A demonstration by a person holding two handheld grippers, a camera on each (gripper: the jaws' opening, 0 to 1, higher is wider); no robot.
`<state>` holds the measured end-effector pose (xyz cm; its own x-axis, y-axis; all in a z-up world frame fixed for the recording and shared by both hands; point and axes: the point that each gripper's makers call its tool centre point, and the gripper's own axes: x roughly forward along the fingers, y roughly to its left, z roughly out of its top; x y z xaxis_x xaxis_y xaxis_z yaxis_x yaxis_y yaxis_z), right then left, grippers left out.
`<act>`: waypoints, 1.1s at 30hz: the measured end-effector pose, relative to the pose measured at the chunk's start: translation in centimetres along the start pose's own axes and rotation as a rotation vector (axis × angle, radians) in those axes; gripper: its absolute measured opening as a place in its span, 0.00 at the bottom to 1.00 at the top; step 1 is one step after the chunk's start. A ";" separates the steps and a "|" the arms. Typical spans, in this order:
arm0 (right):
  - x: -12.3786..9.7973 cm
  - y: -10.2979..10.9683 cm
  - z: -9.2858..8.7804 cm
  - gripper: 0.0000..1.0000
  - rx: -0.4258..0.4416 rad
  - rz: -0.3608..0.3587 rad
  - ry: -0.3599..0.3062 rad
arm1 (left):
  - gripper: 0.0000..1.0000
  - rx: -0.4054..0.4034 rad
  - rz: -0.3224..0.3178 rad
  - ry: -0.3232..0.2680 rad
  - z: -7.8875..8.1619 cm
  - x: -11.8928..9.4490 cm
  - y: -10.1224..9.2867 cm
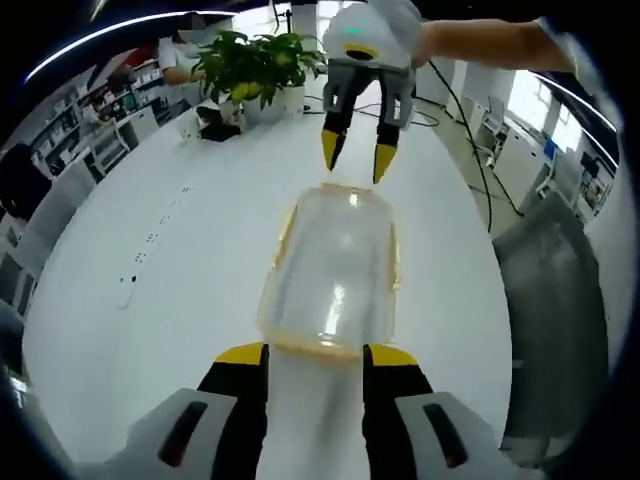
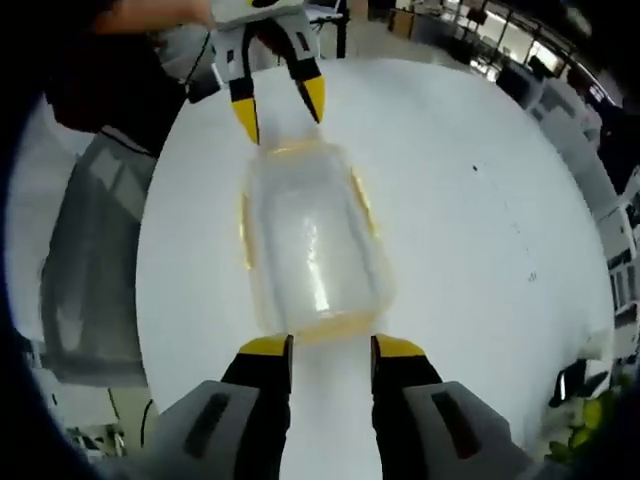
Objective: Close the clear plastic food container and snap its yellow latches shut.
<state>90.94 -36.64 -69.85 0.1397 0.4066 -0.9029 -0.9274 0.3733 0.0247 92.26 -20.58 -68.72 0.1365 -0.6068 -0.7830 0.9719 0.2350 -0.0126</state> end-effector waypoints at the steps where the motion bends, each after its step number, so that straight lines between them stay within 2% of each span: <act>1: 0.2 0.1 0.1 0.27 0.018 0.001 -0.010 | 0.30 -0.006 0.003 -0.001 0.0 0.0 -0.1; 4: 0.4 0.4 -0.1 0.26 0.034 0.002 -0.017 | 0.29 -0.049 0.033 -0.014 0.0 -0.1 -0.4; 6: 0.7 0.4 -0.2 0.26 0.054 -0.019 -0.025 | 0.28 -0.138 0.050 -0.035 0.0 0.0 -0.6; 7: 0.8 0.4 -0.1 0.26 0.069 -0.023 -0.035 | 0.28 -0.150 0.055 -0.034 -0.1 -0.1 -0.6; 8: 0.9 0.4 0.0 0.26 0.099 -0.031 -0.053 | 0.28 -0.167 0.065 -0.038 -0.2 -0.1 -0.5; 11: 1.0 0.1 0.1 0.26 0.179 -0.055 -0.098 | 0.27 -0.284 0.074 -0.062 -0.4 0.0 -0.5; 15: 1.1 0.2 0.4 0.26 0.331 -0.071 -0.178 | 0.25 -0.369 0.099 -0.076 -0.7 0.2 -0.6; 19: 1.3 -0.5 0.3 0.25 0.458 -0.078 -0.246 | 0.24 -0.429 0.115 -0.094 -1.1 0.5 -0.7; 22: 1.8 -0.4 0.0 0.25 0.494 -0.057 -0.266 | 0.22 -0.479 0.125 -0.105 -1.5 0.6 -0.8; 24: 2.0 -0.2 -0.4 0.25 0.495 -0.066 -0.257 | 0.21 -0.539 0.108 -0.131 -1.4 0.8 -1.1; 25: 2.1 -0.6 -0.2 0.25 0.525 -0.076 -0.289 | 0.21 -0.536 0.108 -0.121 -1.8 0.9 -1.2; 28: 2.1 -0.5 -0.4 0.24 0.576 -0.061 -0.301 | 0.19 -0.536 0.112 -0.114 -2.2 1.2 -1.4; 32: 2.2 -0.4 -0.5 0.24 0.661 -0.034 -0.333 | 0.16 -0.619 0.097 -0.147 -2.2 1.5 -1.4; 33: 2.2 -0.3 -0.6 0.24 0.698 -0.021 -0.346 | 0.15 -0.619 0.100 -0.146 -2.3 1.4 -1.3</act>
<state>91.37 -36.33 -72.07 0.3617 0.5875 -0.7238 -0.5061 0.7758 0.3768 90.77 -20.03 -71.24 0.2878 -0.6466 -0.7065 0.6687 0.6637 -0.3350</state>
